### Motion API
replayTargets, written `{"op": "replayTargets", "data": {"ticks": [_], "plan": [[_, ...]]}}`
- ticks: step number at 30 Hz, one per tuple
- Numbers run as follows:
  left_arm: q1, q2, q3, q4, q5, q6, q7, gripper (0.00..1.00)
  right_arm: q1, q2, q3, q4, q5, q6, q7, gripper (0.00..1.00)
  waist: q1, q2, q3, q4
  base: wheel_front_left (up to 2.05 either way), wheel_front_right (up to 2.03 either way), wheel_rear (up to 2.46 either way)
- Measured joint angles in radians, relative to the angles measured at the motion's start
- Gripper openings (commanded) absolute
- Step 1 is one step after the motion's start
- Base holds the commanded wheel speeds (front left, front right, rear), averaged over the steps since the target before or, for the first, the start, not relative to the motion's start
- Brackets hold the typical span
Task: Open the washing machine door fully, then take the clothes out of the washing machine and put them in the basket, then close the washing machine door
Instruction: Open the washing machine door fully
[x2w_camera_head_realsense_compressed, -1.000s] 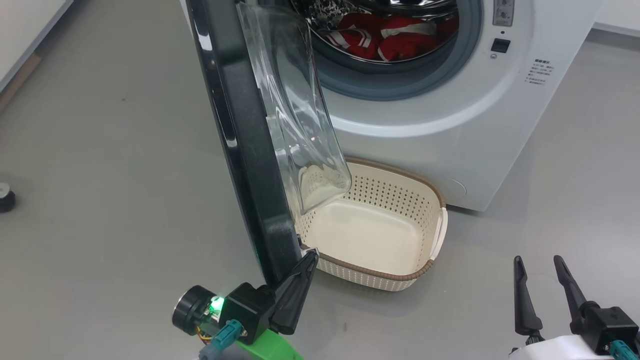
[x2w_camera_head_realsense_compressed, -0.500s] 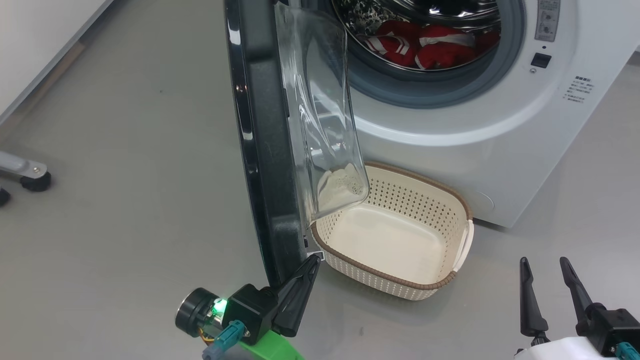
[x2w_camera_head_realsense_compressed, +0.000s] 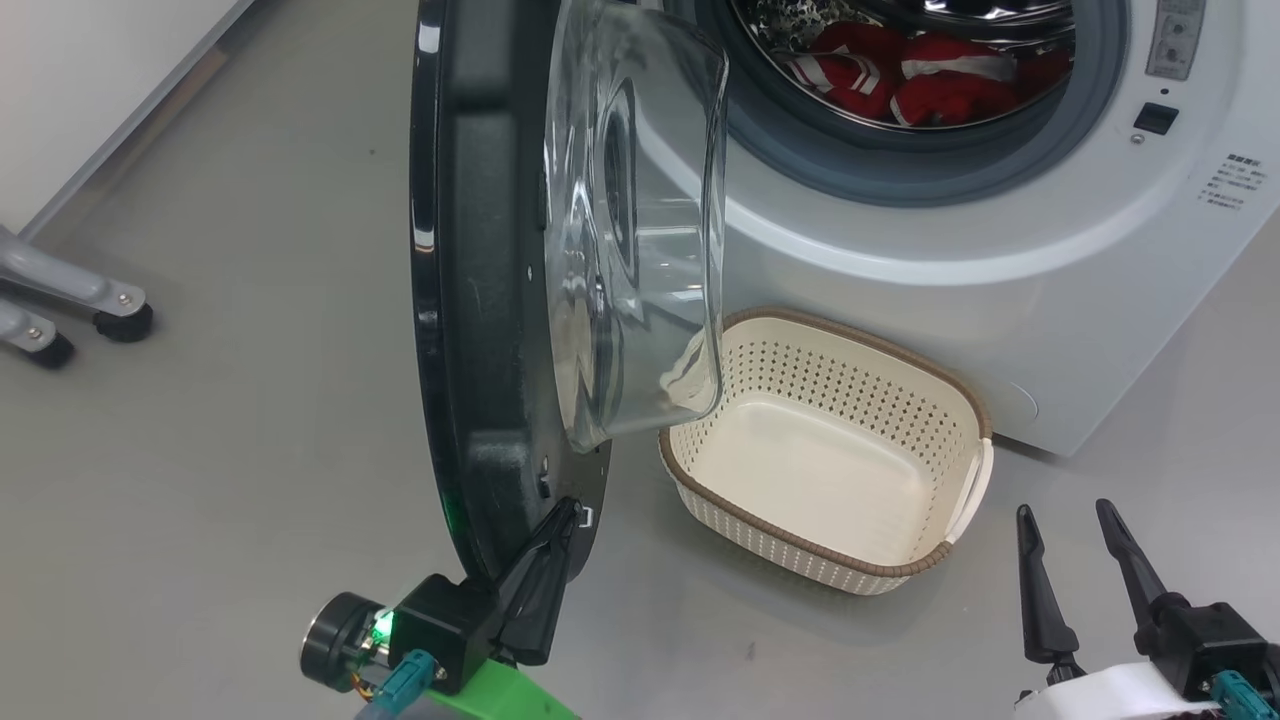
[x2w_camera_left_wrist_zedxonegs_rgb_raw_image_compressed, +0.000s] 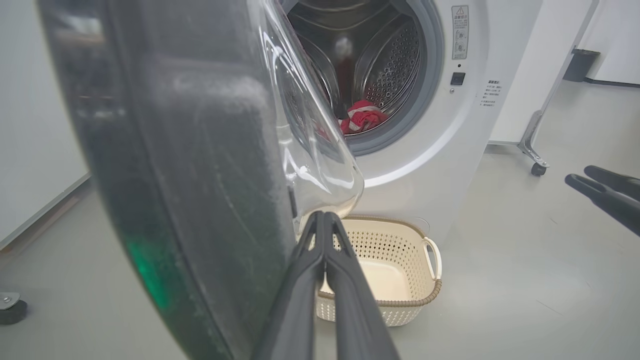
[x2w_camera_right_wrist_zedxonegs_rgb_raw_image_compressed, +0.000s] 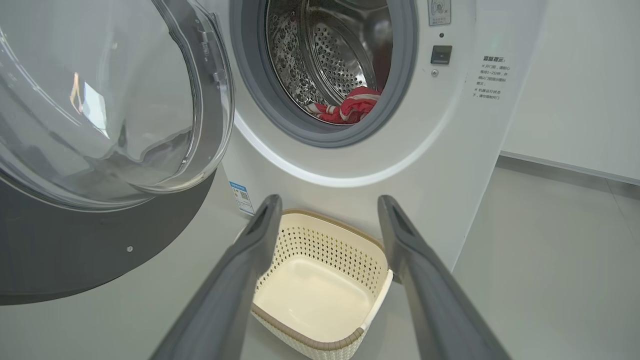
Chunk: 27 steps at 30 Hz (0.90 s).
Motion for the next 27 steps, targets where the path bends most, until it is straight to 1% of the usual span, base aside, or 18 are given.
{"op": "replayTargets", "data": {"ticks": [5,12,21,27], "plan": [[0.005,-0.004,0.028,0.002,0.000,0.009,-0.022,0.00,-0.021,-0.005,0.001,0.006,-0.006,0.008,0.000,1.00,0.0000,0.0000,0.015,0.006,0.00,0.00,0.00],[0.016,-0.004,0.098,0.034,0.004,0.017,-0.038,0.00,-0.026,-0.007,-0.015,0.006,-0.006,0.007,0.000,1.00,0.0001,0.0000,0.023,0.006,0.00,0.00,0.00],[0.015,-0.004,0.230,0.093,0.024,0.025,-0.077,0.00,-0.025,-0.008,-0.048,-0.009,-0.013,-0.002,0.000,1.00,0.0000,0.0000,0.042,0.001,0.00,0.00,0.00],[0.013,-0.007,0.338,0.119,0.013,0.027,-0.115,0.00,-0.026,-0.011,-0.044,-0.020,-0.017,-0.002,0.000,1.00,0.0000,0.0000,0.055,-0.022,0.00,0.00,0.00]]}}
